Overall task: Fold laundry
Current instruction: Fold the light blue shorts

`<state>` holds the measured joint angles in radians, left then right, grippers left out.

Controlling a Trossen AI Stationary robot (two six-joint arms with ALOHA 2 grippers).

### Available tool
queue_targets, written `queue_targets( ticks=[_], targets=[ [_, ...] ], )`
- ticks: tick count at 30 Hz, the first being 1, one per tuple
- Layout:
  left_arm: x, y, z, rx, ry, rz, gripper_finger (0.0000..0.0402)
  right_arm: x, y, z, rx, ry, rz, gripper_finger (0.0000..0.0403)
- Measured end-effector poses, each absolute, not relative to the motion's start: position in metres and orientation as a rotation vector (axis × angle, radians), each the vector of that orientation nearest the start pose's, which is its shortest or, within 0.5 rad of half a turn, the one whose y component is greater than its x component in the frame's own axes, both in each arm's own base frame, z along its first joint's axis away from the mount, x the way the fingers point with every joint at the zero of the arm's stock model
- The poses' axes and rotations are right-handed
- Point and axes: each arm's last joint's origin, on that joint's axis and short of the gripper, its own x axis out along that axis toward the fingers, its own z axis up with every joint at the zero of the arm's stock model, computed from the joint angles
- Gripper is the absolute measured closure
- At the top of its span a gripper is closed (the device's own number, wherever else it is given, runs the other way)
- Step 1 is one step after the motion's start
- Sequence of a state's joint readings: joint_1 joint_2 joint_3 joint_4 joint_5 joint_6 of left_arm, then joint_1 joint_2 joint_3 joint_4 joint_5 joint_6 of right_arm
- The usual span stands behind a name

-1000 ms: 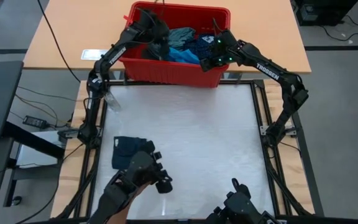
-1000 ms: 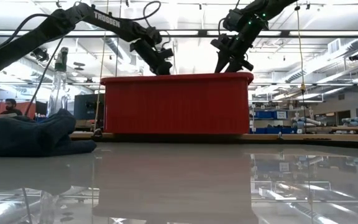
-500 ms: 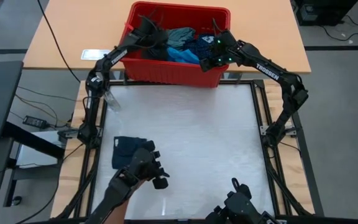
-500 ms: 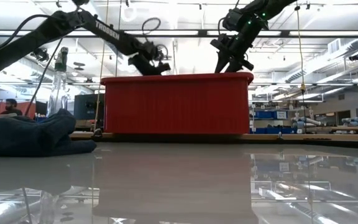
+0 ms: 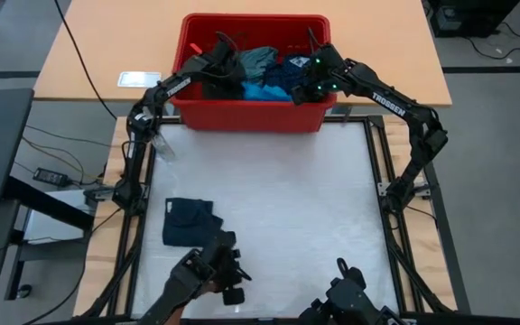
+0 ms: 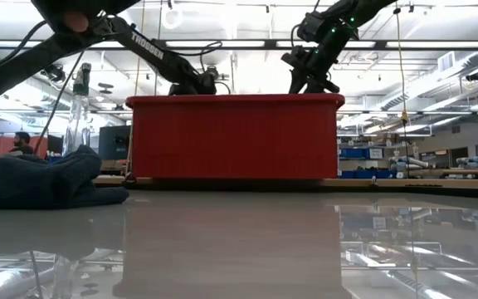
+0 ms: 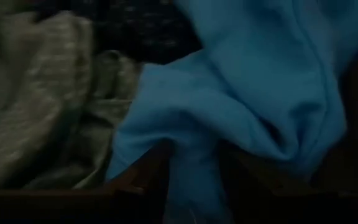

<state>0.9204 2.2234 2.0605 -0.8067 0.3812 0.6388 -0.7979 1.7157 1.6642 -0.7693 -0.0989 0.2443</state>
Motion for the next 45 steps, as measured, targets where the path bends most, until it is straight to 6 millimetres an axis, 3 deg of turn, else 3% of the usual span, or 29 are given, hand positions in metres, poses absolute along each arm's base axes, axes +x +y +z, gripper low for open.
queue_targets(
  ticks=[6,16,19,23,27,30,36,41,45],
  targets=[
    [0.323,0.368,0.259,0.125,0.887,0.235,0.0260,0.262,-0.264,0.342,0.585,0.673,-0.754,0.0229],
    [0.322,0.373,0.259,0.167,0.860,0.221,0.0263,0.261,-0.265,0.341,0.587,0.674,-0.758,0.0229],
    [0.323,0.376,0.249,0.154,0.878,0.213,0.0297,0.260,-0.265,0.341,0.587,0.673,-0.759,0.0229],
    [0.325,0.380,0.236,0.124,0.897,0.230,0.0385,0.260,-0.266,0.341,0.578,0.676,-0.782,0.0229],
    [0.326,0.384,0.247,0.135,0.842,0.317,0.0396,0.259,-0.267,0.341,0.576,0.674,-0.793,0.0230],
    [0.323,0.388,0.278,0.175,0.757,0.411,0.0398,0.257,-0.269,0.342,0.578,0.672,-0.797,0.0233],
    [0.306,0.384,0.383,0.255,0.501,0.564,0.0400,0.255,-0.271,0.342,0.581,0.669,-0.803,0.0241],
    [0.285,0.345,0.455,0.332,0.233,0.573,0.0400,0.255,-0.270,0.342,0.581,0.670,-0.800,0.0243],
    [0.271,0.314,0.489,0.319,0.158,0.523,0.0401,0.256,-0.270,0.342,0.578,0.672,-0.788,0.0243]
  ],
)
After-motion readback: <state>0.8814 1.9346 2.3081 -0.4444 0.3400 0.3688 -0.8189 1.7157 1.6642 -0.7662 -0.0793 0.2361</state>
